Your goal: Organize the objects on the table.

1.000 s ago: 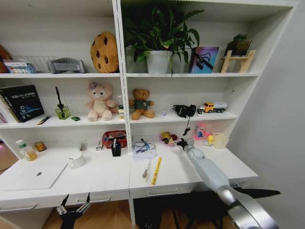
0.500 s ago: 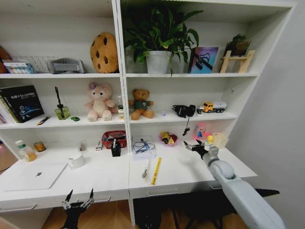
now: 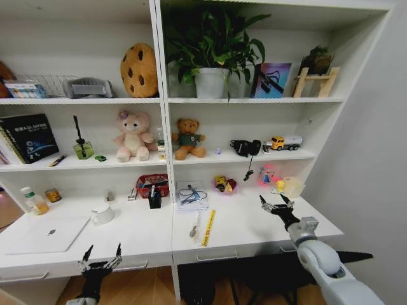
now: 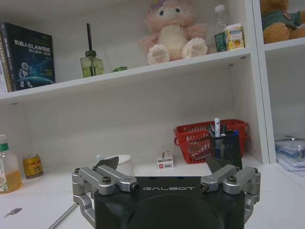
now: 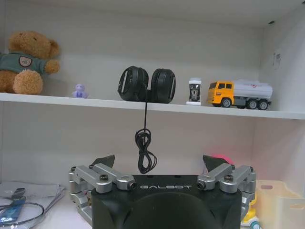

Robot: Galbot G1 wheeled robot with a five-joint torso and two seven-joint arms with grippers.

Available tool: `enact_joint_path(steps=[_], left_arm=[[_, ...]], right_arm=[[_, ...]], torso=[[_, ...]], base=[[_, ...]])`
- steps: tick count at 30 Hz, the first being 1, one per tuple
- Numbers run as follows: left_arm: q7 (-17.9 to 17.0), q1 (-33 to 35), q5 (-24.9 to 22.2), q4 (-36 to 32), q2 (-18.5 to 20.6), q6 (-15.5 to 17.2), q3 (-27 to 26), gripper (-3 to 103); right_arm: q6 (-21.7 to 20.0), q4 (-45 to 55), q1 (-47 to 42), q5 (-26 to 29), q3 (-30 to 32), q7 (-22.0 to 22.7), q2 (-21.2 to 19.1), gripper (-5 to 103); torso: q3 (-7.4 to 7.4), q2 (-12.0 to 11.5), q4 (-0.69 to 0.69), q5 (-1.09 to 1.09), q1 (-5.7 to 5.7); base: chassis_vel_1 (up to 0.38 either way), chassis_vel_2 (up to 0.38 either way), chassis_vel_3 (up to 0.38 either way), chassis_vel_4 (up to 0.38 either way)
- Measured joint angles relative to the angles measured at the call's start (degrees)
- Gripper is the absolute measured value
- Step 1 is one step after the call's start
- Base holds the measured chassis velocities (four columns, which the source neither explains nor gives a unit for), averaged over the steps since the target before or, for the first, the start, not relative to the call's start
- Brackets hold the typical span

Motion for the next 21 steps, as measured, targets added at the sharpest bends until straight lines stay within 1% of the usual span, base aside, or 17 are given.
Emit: enact_joint_path(steps=[1, 3, 6, 8, 10, 11, 15, 17, 21], left_arm=[[0.0, 0.0, 0.0, 0.0, 0.0, 0.0, 0.0, 100], [-0.3, -0.3, -0.7, -1.2, -0.1, 0.0, -0.7, 100], [-0.3, -0.4, -0.9, -2.3, 0.4, 0.0, -1.3, 100], [-0.2, -0.1, -1.3, -4.3, 1.0, 0.0, -2.1, 100], [-0.2, 0.3, -1.5, -5.6, 1.1, 0.0, -2.7, 100], [-0.3, 0.9, -1.8, -7.2, 1.1, 0.0, -3.6, 100], [-0.3, 1.3, -2.2, -8.9, 1.4, 0.1, -4.7, 100], [-0.4, 1.6, -2.4, -9.8, 1.8, 0.4, -5.5, 100], [-0.7, 2.1, -2.3, -10.8, 2.0, 0.9, -6.2, 100]], right_arm=[[0.0, 0.0, 0.0, 0.0, 0.0, 0.0, 0.0, 100], [0.7, 1.4, -2.3, -0.2, 2.2, -1.0, 0.3, 100], [1.2, 2.7, -4.1, -0.2, 3.6, -1.4, 0.6, 100], [1.4, 4.5, -5.9, -0.3, 4.8, -1.7, 0.9, 100], [1.5, 5.3, -6.4, -0.3, 5.0, -1.8, 1.1, 100], [1.5, 6.0, -6.8, -0.4, 5.0, -1.9, 1.2, 100], [1.6, 6.9, -7.5, -0.7, 4.9, -1.9, 1.5, 100], [1.6, 7.6, -8.1, -0.9, 4.8, -1.9, 1.9, 100], [1.7, 8.6, -8.7, -1.1, 4.9, -1.9, 2.2, 100]], torso=[[0.00, 0.0, 0.00, 0.00, 0.00], [0.00, 0.0, -0.02, 0.00, 0.00], [0.00, 0.0, -0.01, 0.01, 0.00], [0.00, 0.0, -0.04, -0.01, 0.00], [0.00, 0.0, -0.03, 0.00, 0.00], [0.00, 0.0, 0.02, 0.01, 0.00], [0.00, 0.0, 0.02, 0.00, 0.00], [0.00, 0.0, -0.03, 0.01, 0.00], [0.00, 0.0, 0.00, 0.00, 0.00]], base=[[0.000, 0.000, 0.000, 0.000], [0.000, 0.000, 0.000, 0.000], [0.000, 0.000, 0.000, 0.000], [0.000, 0.000, 0.000, 0.000], [0.000, 0.000, 0.000, 0.000], [0.000, 0.000, 0.000, 0.000], [0.000, 0.000, 0.000, 0.000], [0.000, 0.000, 0.000, 0.000], [0.000, 0.000, 0.000, 0.000]])
